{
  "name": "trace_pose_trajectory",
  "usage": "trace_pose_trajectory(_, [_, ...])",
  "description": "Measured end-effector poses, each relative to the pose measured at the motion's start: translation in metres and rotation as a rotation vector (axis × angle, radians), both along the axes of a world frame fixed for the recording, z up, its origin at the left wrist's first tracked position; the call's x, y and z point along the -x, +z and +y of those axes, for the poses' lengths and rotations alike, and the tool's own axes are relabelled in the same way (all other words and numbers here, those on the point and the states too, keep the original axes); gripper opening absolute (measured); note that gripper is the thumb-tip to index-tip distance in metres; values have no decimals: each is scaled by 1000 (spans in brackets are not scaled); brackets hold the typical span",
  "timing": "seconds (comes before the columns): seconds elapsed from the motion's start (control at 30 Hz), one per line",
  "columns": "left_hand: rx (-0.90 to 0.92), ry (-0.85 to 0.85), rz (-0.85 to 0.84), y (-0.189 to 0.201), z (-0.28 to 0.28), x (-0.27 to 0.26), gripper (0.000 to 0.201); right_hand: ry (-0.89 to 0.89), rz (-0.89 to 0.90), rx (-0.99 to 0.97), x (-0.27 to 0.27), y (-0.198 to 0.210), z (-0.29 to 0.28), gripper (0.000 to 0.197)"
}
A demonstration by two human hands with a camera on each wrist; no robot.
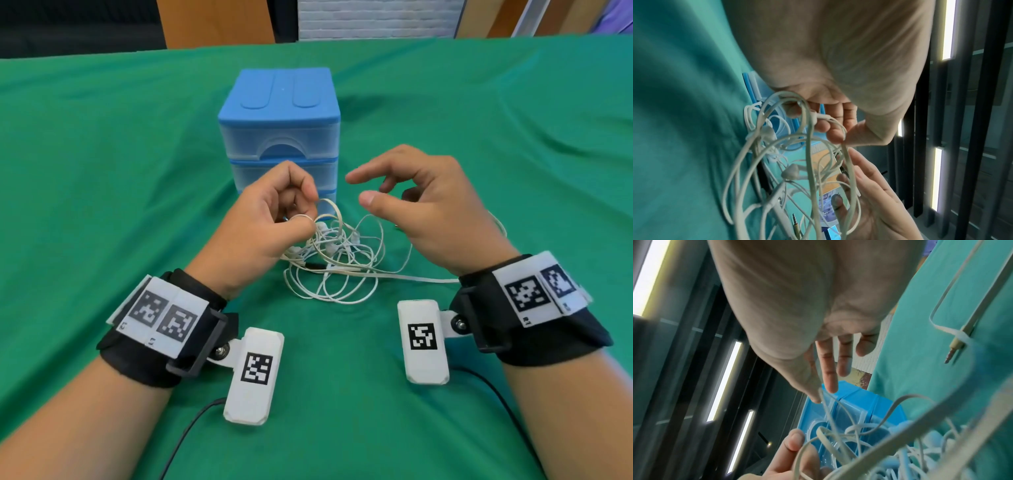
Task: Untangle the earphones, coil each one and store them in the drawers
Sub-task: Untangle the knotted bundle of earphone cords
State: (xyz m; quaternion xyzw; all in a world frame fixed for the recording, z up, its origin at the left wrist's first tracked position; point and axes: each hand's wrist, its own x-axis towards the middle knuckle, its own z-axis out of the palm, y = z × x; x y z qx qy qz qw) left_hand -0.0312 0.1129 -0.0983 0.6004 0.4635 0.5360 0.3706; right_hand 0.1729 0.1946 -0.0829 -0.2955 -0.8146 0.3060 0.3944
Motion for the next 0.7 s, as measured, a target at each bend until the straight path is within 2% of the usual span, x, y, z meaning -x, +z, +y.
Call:
trace_pose_trajectory(0.27, [-20,-12,49,1,-2,0,24,138,-108,49,9,4,-11,13])
trace_pose_trajectory(0.43, [0,5,74,2,-1,-1,18,88,-150,-11,14,2,-9,7])
trace_pose_trajectory(0.57, [14,62,92,-1,2,0,15,-1,-29,-24,16,1,-5,7])
trace_pose_trajectory(0.7, [5,116,134,-2,3,1,20,-160,180,72,14,0,2,8])
